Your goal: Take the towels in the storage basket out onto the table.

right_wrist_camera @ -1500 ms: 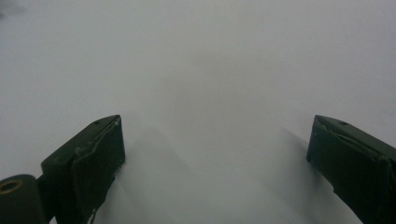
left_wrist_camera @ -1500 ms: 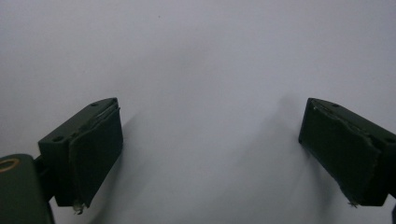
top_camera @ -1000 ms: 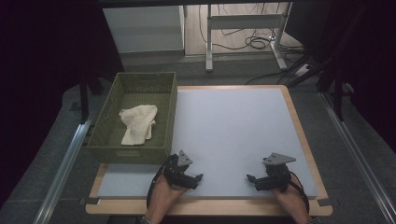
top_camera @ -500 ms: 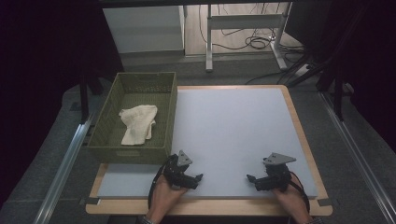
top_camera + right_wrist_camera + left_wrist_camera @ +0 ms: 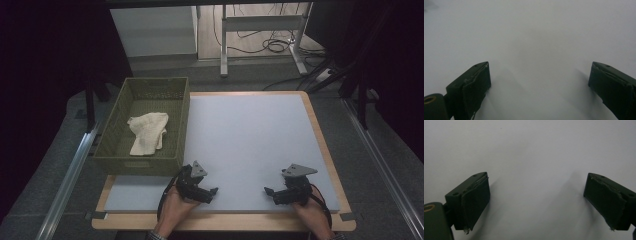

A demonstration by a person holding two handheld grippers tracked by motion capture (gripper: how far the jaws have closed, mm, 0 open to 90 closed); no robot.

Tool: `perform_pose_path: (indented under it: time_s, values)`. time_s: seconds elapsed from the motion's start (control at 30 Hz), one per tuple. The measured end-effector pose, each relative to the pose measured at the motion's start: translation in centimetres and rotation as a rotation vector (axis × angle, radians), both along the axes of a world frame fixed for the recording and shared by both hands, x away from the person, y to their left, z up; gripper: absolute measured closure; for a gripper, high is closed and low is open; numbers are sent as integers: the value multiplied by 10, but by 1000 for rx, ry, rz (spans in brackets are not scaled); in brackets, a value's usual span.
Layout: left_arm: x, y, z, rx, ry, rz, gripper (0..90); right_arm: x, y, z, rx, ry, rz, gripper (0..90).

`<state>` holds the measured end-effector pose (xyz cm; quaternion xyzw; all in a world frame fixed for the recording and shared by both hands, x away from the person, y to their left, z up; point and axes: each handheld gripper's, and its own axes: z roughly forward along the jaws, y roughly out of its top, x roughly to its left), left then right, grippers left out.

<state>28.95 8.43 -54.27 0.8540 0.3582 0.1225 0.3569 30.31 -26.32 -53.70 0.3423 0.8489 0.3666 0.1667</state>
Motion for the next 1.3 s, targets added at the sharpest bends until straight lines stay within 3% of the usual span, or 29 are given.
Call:
perform_pose_path:
  time_s: [0.33,0.57,0.73,1.07,1.13,1.3]
  values:
    - [-1,-16,29,-7,-42,-70,63,-1,-1,0,1,-3,3,44]
    - [2,-25,41,-23,-32,-107,53,-1,-1,0,2,-4,4,44]
    - [4,-28,45,-12,-33,-115,51,-1,-1,0,2,-3,4,44]
    - [11,-31,62,-37,-38,-126,51,-1,-1,0,3,-3,4,44]
    - [15,-30,71,-63,-38,-131,48,-1,-1,0,3,-4,5,44]
    - [24,-29,84,-55,-43,-125,39,-1,-1,0,3,-3,4,44]
